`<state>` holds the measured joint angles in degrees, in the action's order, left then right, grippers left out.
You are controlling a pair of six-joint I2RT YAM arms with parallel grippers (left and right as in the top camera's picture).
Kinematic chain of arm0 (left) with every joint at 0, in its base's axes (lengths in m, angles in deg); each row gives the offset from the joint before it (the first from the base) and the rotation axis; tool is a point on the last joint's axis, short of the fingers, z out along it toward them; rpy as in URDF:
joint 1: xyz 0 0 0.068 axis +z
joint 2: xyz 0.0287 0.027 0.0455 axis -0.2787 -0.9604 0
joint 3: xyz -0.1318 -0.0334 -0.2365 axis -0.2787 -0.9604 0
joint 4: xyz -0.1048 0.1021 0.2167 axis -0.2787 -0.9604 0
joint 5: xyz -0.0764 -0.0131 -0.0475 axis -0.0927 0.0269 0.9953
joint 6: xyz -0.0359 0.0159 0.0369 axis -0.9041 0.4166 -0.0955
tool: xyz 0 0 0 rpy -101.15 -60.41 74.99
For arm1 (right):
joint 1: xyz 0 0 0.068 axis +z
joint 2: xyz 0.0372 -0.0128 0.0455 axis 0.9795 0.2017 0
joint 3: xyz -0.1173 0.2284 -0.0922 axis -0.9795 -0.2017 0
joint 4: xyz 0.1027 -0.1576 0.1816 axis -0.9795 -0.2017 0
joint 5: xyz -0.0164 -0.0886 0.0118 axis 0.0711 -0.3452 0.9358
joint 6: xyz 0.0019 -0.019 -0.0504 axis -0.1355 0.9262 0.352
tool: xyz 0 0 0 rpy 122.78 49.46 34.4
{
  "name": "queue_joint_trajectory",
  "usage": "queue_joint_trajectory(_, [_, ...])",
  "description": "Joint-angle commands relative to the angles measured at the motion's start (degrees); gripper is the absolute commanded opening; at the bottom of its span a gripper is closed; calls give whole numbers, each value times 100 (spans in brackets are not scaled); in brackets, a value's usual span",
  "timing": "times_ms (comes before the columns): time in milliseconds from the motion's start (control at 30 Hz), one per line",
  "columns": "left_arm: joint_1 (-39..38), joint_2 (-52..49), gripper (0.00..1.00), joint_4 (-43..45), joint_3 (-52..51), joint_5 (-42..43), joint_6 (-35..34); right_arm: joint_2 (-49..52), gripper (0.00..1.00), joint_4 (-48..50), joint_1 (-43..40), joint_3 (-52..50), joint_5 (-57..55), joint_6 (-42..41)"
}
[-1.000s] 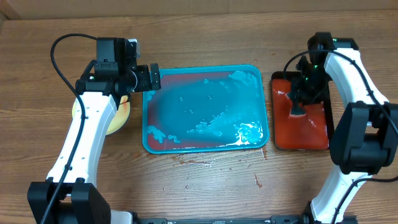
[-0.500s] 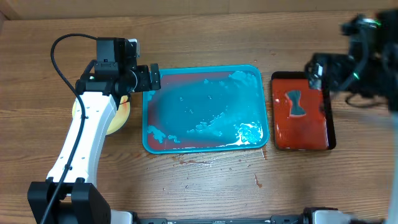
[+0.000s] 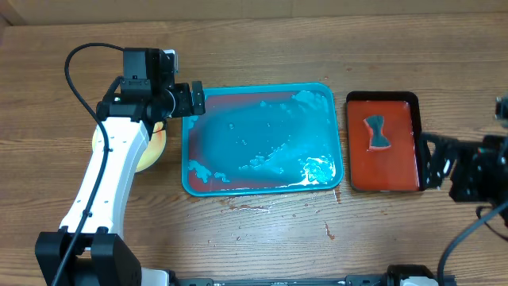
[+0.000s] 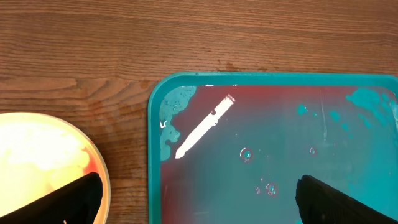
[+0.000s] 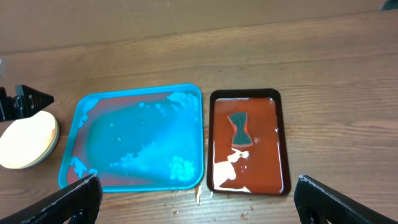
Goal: Clean dirty plates on tray and stack at the side
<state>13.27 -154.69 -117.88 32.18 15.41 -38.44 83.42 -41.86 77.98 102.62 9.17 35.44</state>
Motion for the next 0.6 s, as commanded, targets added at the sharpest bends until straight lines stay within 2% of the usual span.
queue_joint_trajectory(0, [-22,-44,100,2,63,37,76,-101,100,-2,0,28,-273,13])
queue_joint_trajectory(100, [-22,-44,100,2,63,37,76,-105,100,240,-17,-76,-592,17])
queue_joint_trajectory(300, [-22,-44,100,2,63,37,76,-514,100,1528,-125,-837,-704,37])
queue_joint_trajectory(433, [-22,-44,100,2,63,37,79,-1167,100,2793,-125,-2050,-597,37])
queue_joint_trajectory(567, [-22,-44,100,2,63,37,76,-2026,100,4430,-122,-3762,-546,37])
